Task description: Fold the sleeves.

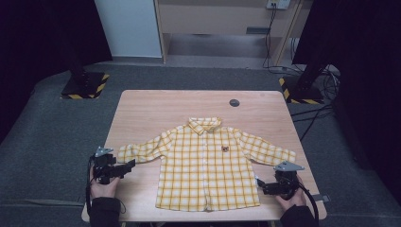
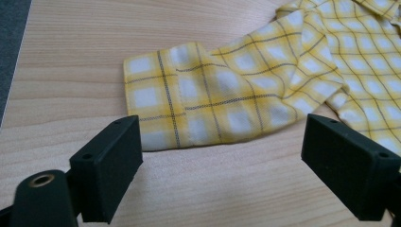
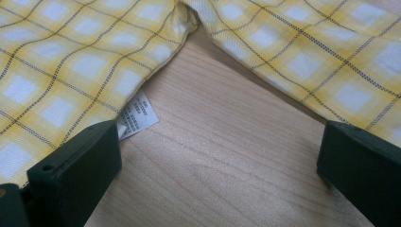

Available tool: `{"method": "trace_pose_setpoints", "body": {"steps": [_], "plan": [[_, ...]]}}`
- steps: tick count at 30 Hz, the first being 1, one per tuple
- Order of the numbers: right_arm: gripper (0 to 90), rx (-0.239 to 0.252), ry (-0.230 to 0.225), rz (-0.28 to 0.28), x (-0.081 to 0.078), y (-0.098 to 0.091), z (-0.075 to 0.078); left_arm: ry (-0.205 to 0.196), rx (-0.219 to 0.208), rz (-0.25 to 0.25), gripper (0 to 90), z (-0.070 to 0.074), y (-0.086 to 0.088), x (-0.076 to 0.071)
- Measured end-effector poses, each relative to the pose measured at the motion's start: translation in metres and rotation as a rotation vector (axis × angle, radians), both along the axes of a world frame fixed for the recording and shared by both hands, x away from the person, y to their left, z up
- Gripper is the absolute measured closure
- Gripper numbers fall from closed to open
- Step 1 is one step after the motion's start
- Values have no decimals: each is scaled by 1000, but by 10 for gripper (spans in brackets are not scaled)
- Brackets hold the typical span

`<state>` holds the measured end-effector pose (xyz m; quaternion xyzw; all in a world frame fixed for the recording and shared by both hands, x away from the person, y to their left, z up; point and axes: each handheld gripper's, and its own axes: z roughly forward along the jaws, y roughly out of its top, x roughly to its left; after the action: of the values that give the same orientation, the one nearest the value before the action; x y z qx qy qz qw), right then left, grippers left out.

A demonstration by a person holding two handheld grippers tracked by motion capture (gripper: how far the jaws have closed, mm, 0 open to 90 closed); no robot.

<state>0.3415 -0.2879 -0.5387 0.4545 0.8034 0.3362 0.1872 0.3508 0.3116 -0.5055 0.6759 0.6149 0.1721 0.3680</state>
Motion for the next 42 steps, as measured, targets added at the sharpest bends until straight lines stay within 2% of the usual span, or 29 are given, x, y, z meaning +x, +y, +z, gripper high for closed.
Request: {"method": "trace_pose_setpoints", "body": {"steps": [5,6,15,24,30,38,42], "plan": [[5,2,0,0,0,0,0,7,4,13,145,-3,5,9],[5,3,1,-1,0,0,0,11,-7,26,148,-5,8,12],[6,3,1,1,1,1,0,20,-36,13,220,-11,14,19],[5,3,1,2,1,1,0,41,7,40,245,-17,17,27],[6,3,1,2,1,1,0,34,4,41,279,-18,19,28],[6,4,1,2,1,1,0,20,33,71,412,-19,20,27],[6,4,1,2,1,1,0,19,18,76,481,-19,21,26]]}}
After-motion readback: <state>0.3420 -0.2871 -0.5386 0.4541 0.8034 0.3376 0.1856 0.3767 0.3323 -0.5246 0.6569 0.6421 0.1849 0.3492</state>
